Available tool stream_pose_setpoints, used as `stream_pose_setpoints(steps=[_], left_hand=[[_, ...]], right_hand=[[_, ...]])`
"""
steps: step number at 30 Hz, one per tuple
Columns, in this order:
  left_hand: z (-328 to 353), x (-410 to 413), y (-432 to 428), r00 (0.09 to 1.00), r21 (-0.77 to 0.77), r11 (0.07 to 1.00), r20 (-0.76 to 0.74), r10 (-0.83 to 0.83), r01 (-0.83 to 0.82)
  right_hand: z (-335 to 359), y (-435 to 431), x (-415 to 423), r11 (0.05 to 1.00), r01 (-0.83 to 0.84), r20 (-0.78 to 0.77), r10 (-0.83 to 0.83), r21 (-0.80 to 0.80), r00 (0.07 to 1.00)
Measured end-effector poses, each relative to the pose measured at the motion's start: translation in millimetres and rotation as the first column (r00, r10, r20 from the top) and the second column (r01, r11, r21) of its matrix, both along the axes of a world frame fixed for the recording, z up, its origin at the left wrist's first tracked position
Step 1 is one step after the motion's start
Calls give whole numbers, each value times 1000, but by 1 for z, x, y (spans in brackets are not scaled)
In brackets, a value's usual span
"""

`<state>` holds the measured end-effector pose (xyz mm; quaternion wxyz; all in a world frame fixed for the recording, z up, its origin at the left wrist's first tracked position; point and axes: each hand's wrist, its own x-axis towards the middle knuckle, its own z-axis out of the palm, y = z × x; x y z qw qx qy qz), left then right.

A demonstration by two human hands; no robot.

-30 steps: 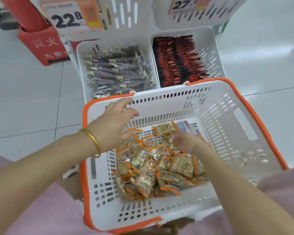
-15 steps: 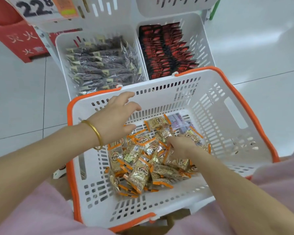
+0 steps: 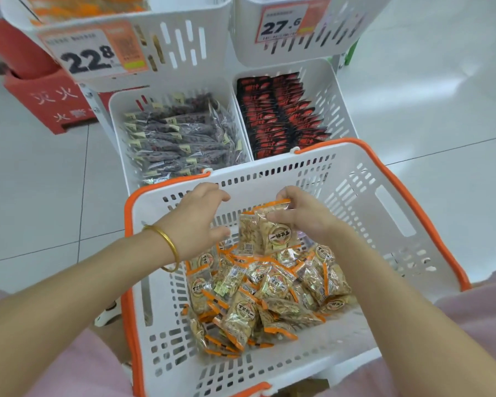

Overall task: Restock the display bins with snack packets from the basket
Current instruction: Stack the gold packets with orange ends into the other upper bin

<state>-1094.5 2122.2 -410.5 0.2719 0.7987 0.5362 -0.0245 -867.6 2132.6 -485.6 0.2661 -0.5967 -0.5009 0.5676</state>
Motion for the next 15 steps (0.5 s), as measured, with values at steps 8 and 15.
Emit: stream_pose_setpoints(steps=[8,15], left_hand=[[0,-3,9,903,-322,910,252,348,-261],[-6,-9,19,719,-463,813,421,553,-354]], right_hand=[[35,9,-26,996,80,-493,-94,-50,865],[44,9,-26,981,171,-600,-192,-92,777]])
